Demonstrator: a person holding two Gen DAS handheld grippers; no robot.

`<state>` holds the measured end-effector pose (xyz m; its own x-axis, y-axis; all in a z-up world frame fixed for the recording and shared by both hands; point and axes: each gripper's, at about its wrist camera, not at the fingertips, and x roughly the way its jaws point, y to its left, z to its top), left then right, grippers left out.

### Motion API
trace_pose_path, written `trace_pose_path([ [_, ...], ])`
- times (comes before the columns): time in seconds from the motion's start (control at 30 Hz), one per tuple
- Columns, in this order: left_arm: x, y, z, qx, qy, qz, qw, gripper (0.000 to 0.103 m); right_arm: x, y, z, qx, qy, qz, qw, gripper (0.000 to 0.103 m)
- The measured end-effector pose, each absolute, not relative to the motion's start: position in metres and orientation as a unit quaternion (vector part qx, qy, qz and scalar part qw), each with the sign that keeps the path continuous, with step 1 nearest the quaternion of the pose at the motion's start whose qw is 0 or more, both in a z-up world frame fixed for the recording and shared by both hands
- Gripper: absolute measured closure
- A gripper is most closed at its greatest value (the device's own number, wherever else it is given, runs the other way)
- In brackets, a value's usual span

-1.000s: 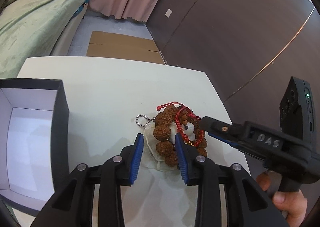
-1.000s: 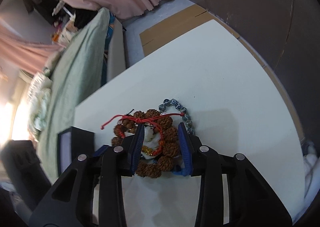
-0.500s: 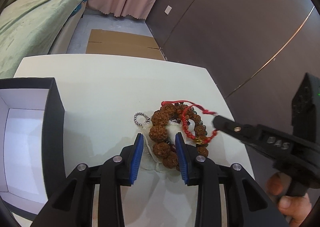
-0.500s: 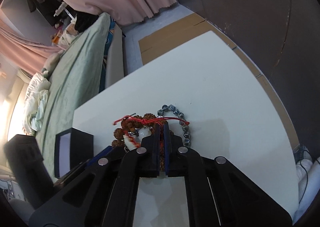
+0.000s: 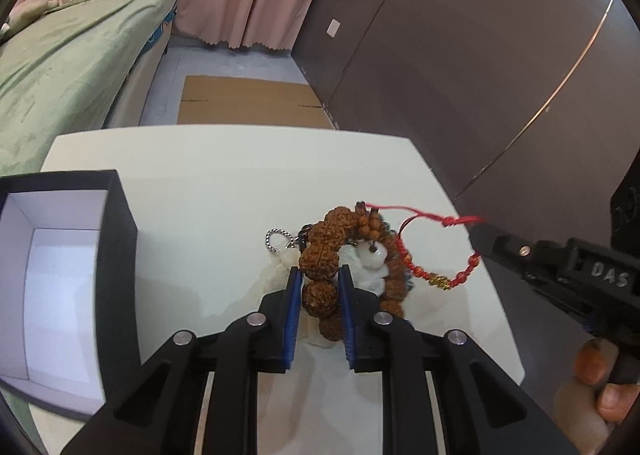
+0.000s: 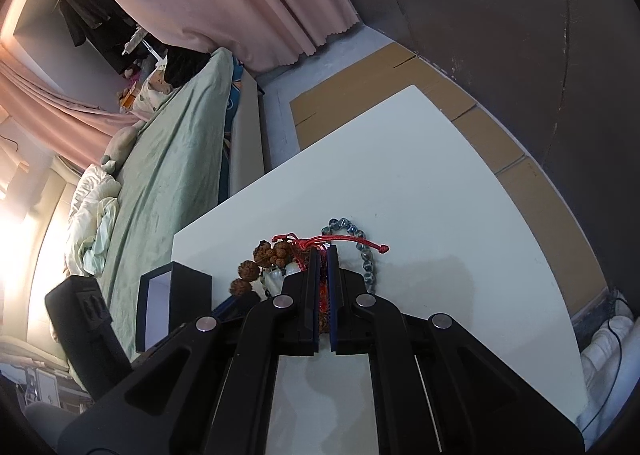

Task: Organize jewelry
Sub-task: 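Lift the brown bead bracelet with the left tool and carry it over the black box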

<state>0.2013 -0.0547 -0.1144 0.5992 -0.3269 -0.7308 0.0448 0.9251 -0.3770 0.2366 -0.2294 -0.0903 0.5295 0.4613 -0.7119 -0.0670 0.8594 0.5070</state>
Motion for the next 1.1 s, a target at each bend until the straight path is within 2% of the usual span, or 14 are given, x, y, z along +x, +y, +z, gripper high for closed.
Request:
trace_pose_path([
  [0.53, 0.156, -0.037, -0.065, -0.187, 0.386, -0.121, 0.895, 0.087, 0.209, -0.234, -0.075, 0.237, 0.43, 0.176, 0.853, 0.098],
  [1.1, 0.101, 0.031, -0.017, -0.215, 0.318, -0.076, 0.92, 0.087, 0.182, -0.181, -0.062, 0.248, 0.398, 0.273, 0.84, 0.098],
])
